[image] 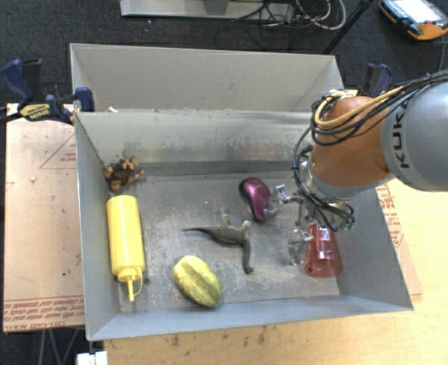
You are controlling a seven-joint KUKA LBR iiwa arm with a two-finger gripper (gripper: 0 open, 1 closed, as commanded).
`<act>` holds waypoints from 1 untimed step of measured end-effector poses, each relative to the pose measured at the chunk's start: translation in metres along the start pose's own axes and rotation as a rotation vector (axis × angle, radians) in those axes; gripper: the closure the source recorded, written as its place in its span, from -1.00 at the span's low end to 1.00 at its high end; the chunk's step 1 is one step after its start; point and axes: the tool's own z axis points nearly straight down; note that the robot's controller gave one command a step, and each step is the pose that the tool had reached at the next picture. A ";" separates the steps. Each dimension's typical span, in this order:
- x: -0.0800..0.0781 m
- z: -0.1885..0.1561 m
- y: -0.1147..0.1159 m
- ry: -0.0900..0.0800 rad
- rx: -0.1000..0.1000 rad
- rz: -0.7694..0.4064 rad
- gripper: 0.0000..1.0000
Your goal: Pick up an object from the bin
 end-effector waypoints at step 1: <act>-0.031 0.020 0.015 0.010 0.000 0.010 -1.00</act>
Offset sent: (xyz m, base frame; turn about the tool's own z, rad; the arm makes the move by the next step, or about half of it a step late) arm 0.0384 0.0765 0.0002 -0.1043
